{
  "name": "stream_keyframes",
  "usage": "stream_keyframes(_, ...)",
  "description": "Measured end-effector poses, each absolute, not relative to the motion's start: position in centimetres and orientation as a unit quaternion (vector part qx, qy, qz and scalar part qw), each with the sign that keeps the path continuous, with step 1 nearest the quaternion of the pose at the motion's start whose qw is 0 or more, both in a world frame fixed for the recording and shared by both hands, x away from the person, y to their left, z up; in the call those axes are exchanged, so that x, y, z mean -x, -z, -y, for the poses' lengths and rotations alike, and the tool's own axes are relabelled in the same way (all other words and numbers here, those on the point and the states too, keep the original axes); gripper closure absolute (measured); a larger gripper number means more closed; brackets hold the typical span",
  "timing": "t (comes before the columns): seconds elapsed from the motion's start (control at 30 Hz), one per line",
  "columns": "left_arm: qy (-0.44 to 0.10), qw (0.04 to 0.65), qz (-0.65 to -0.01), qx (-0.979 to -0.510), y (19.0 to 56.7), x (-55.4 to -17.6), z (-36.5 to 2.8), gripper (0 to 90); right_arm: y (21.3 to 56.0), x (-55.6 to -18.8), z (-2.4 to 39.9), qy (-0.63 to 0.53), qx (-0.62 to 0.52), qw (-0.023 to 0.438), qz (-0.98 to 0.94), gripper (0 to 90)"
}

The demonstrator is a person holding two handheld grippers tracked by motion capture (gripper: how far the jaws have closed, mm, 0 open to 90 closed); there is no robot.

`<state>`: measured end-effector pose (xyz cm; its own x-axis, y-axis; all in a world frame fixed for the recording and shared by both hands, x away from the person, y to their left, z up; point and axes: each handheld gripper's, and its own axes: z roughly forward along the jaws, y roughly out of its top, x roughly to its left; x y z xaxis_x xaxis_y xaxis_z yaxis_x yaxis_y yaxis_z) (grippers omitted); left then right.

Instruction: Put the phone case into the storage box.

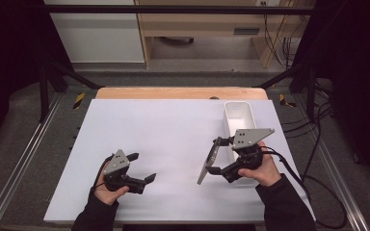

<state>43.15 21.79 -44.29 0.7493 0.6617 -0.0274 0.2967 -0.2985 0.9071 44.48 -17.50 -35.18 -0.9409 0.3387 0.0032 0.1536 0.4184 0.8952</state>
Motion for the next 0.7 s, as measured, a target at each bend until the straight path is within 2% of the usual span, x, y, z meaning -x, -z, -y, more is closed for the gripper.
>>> stream_keyframes(0.5, -0.243, 0.499, -0.348, -0.756, 44.6, -42.9, -25.9, 1.2, 34.3, -44.3, 18.3, -0.521, -0.190, 0.117, -0.824, 12.2)
stream_keyframes(0.7, -0.252, 0.501, -0.364, -0.744, 44.7, -42.8, -26.9, 0.6, 33.6, -44.3, 18.7, -0.526, -0.203, 0.129, -0.816, 12.2)
